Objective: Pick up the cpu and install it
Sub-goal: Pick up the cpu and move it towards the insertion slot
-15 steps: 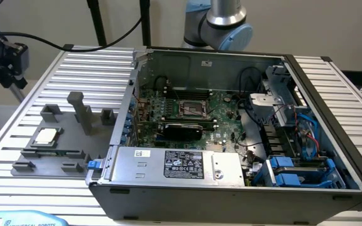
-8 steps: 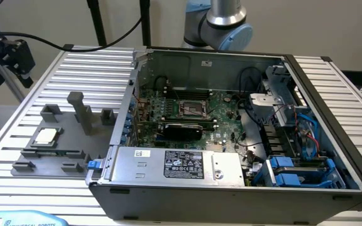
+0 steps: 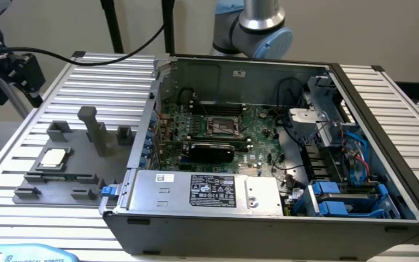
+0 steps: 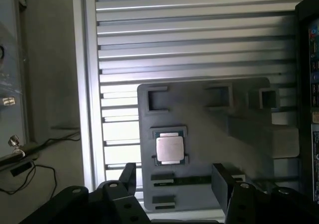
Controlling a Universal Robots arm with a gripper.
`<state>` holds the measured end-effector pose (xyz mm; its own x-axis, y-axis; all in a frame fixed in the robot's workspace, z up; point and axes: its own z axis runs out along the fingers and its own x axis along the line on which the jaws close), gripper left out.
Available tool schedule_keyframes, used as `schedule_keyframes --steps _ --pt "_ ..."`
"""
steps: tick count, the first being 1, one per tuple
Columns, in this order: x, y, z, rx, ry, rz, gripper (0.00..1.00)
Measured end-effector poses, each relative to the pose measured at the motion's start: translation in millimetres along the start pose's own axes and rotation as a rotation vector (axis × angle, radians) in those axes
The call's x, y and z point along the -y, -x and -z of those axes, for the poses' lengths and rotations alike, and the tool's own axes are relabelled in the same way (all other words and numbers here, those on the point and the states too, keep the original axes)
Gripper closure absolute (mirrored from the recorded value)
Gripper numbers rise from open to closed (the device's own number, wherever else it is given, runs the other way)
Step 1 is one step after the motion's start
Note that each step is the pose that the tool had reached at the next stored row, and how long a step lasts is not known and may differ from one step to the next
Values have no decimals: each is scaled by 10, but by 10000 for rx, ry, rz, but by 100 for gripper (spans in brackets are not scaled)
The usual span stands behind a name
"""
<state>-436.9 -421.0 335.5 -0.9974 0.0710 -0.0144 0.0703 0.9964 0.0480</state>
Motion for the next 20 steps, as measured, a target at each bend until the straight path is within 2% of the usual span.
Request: schedule_keyframes --steps 3,10,16,20 --pt "12 13 -54 -34 -2 9 29" --pt "40 47 -179 -176 -12 45 29" --pt "49 88 -288 -218 -14 49 29" --pt "56 94 -361 -224 -14 74 29"
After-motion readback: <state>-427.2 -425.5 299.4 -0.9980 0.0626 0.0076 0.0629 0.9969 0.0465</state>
